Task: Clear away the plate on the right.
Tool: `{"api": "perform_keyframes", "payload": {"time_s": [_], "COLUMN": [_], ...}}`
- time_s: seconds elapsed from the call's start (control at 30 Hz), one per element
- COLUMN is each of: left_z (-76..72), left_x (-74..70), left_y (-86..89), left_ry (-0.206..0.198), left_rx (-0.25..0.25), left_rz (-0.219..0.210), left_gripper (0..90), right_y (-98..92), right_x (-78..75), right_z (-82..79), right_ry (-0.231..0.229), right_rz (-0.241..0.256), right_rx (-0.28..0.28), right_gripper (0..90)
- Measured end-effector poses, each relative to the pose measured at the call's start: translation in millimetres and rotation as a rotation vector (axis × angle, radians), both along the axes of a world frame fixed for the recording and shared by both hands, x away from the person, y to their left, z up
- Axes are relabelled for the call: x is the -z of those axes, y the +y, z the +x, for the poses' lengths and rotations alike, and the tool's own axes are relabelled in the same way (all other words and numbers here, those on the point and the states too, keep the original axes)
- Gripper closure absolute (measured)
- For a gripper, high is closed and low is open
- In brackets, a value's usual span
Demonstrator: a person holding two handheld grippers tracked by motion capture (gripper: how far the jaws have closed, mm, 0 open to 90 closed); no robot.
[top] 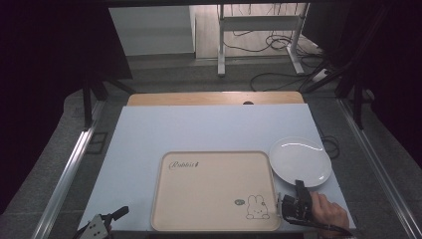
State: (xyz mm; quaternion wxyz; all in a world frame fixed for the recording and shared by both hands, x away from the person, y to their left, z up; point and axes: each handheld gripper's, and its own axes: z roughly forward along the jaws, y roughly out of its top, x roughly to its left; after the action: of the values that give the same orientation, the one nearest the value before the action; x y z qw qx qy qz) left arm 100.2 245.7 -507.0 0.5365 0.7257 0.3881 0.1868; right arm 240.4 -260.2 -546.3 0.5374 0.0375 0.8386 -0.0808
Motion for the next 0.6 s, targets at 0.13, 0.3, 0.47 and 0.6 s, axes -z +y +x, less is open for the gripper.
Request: {"api": "perform_keyframes", "payload": {"time_s": [0.13, 0.3, 0.47, 0.6], "left_z": [-0.3, -0.3, -0.3, -0.3], "left_x": [0.0, 0.0, 0.0, 0.0], "left_y": [0.0, 0.1, 0.1, 0.2], "left_ry": [-0.002, -0.003, -0.003, -0.003], "left_rx": [-0.001, -0.002, -0.003, -0.003], "left_rz": [-0.001, -0.001, -0.002, -0.002], "left_gripper": [0.8, 0.8, 0.8, 0.8], "right_y": [1.1, 0.8, 4.1, 8.0], "right_x": [-4.1, -9.4, -12.7, -15.8], "right_z": [-2.2, -4.2, -8.3, -11.4], "right_ry": [-0.039, -0.064, -0.069, -0.082], "right_rz": [0.0, 0.01, 0.014, 0.009], "right_rx": [-0.008, -0.019, -0.029, -0.056], "right_gripper": [86.3, 86.2, 86.2, 86.2]}}
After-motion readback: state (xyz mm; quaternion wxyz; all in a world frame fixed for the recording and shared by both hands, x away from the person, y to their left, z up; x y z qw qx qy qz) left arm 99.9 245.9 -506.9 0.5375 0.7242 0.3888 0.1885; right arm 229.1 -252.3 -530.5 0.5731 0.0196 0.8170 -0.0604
